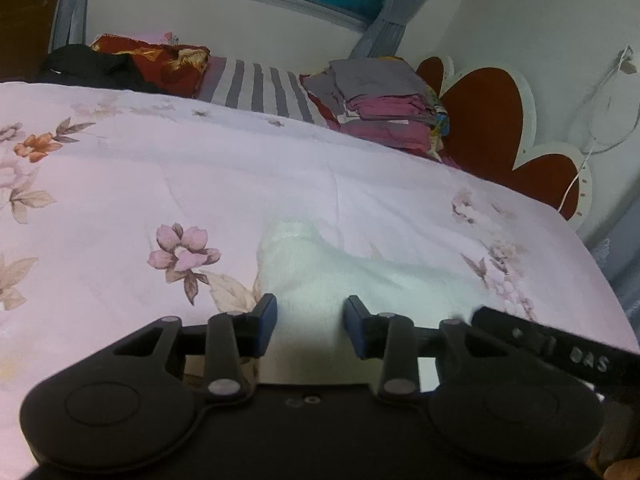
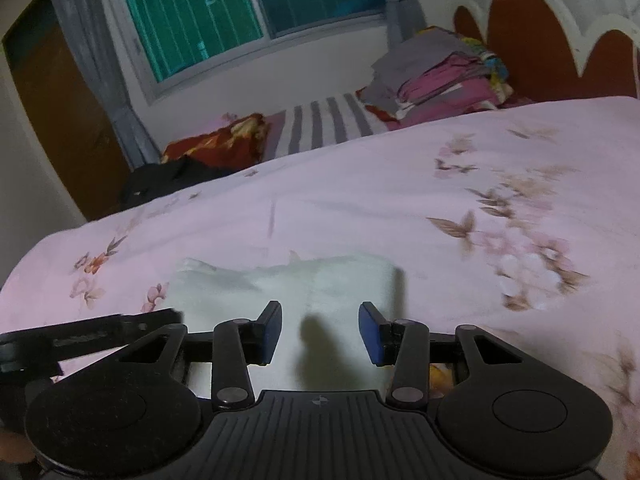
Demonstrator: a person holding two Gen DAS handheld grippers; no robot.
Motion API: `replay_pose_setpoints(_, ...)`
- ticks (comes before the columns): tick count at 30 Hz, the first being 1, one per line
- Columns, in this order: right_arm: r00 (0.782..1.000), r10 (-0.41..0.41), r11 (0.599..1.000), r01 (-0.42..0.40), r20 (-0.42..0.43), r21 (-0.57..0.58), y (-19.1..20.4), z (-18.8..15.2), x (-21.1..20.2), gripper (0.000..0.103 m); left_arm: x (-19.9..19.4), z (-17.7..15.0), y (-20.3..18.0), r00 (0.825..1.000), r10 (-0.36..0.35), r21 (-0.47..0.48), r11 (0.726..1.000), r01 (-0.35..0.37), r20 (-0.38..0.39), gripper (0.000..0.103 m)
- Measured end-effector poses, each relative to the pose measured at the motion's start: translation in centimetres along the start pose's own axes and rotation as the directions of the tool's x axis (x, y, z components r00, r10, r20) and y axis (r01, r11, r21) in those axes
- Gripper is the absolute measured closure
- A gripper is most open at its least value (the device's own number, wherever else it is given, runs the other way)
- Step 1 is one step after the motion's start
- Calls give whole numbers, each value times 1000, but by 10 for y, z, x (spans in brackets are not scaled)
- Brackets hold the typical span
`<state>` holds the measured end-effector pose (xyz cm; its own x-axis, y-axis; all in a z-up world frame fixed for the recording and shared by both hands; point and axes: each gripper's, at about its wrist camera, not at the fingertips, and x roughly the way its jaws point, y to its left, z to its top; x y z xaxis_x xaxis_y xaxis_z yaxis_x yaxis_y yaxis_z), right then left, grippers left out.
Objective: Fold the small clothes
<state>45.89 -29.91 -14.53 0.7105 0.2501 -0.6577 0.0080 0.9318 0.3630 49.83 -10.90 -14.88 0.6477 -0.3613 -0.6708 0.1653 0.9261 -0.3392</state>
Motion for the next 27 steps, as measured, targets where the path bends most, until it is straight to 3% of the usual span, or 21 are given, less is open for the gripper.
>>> replay_pose_setpoints(4,999,-24,999,24,-27,-22,4,3,29,60,5,-8,-5,1000,17,14,1000,-17,15,65)
replay_pose_setpoints(6,995,-93,994,90,-45,-68,2,-1,44,60,5,-9,-7,1000,17,27,999,-18,18,65)
replay_pose_setpoints(8,992,-106,993,102,-65,-66,-9,-5,55,60,6,-9,-6,1000,21,41,999,-21,16,58)
replay_pose_setpoints(10,994,-98,994,95,-58,-52,-18,-8,56,60,11,-6,1,1000,23,-3,1000,-23,-7,48)
replay_pose_setpoints(13,993,-91,995,89,-70,-38,-21,-5,56,60,6,-5,11,1000,11,-74,997,-14,-29,47)
replay_pose_setpoints(18,999,-30,1000,30,-37,-5,-21,-5,13,59,-29,-16,6,1000,9,-8,1000,-9,9,51)
replay_pose_setpoints(27,995,7,995,-17,-97,-103,-6,-76,-68,60,-84,-66,11,1000,7,8,1000,-7,-9,53)
